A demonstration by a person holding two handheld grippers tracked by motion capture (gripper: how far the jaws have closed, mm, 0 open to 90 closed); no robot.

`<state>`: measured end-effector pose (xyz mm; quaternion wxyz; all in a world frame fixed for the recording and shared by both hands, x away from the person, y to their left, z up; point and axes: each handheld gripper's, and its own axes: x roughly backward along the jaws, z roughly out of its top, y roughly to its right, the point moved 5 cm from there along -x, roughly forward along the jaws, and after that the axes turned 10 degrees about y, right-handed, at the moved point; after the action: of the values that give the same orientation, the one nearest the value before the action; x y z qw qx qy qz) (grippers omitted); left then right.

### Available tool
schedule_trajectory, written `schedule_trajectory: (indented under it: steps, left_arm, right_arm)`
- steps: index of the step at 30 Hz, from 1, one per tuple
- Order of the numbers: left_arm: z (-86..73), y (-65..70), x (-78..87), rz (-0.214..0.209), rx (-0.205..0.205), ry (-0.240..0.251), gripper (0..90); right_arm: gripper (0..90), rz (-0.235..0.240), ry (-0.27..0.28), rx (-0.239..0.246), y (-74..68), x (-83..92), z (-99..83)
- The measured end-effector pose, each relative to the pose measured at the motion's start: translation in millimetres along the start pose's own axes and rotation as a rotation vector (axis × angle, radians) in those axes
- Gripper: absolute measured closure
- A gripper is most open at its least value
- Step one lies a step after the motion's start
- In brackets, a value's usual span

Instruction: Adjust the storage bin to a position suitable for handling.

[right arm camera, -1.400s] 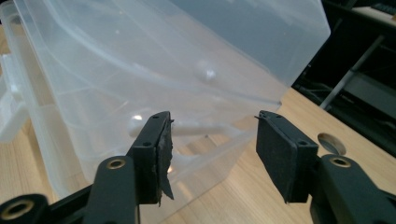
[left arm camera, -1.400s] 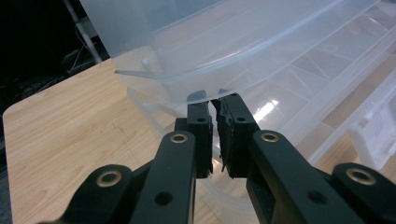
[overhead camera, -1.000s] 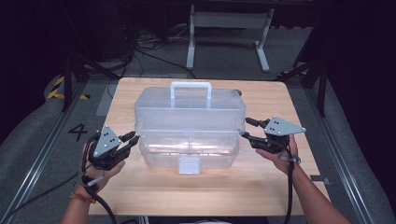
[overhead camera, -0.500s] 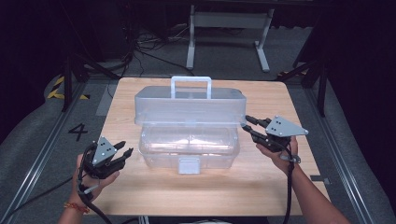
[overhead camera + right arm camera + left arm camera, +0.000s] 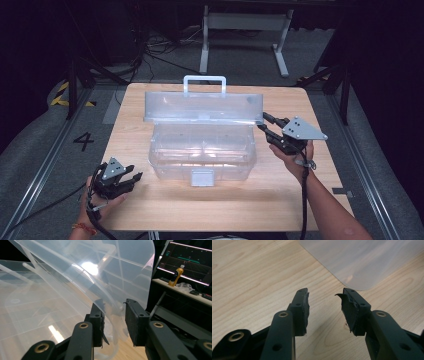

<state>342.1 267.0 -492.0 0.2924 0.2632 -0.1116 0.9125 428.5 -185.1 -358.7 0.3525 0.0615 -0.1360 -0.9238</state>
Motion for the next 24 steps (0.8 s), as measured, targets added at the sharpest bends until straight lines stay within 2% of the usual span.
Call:
schedule_trajectory:
  steps: [1, 5, 8, 9, 11, 13, 15, 24]
  left_arm:
    - [-1.4, -0.2, -0.7, -0.001, 0.000, -0.006, 56.9]
    - [-5.3, 1.2, -5.0, -0.021, 0.021, -0.013, 53.3]
    - [-7.1, 0.8, -6.7, -0.028, 0.020, -0.013, 51.2]
    - [-8.4, -0.7, -7.7, -0.025, 0.004, -0.025, 50.1]
    - [-10.9, -2.4, -9.1, -0.028, 0.006, -0.037, 47.8]
    - [-13.0, -4.2, -9.7, -0.029, 0.032, -0.037, 45.8]
    - [-14.1, -5.7, -9.9, -0.037, 0.038, -0.035, 44.1]
    - [-17.4, -7.7, -13.5, -0.046, 0.048, -0.055, 38.3]
  right_arm:
    - [70.9, -0.003, -0.004, 0.010, 1.4, -0.4, 1.5]
    - [73.3, -0.020, 0.010, 0.001, 8.7, -6.8, 9.3]
    - [73.9, -0.033, 0.013, 0.020, 11.3, -9.9, 11.4]
    - [74.0, -0.036, 0.015, 0.010, 12.0, -11.1, 11.8]
    - [75.6, -0.045, 0.011, 0.022, 14.1, -12.4, 12.7]
    - [76.7, -0.055, 0.005, 0.043, 15.5, -14.3, 13.9]
    - [77.6, -0.060, -0.004, 0.048, 17.3, -16.1, 15.4]
    - [79.8, -0.075, -0.011, 0.018, 26.1, -25.7, 19.7]
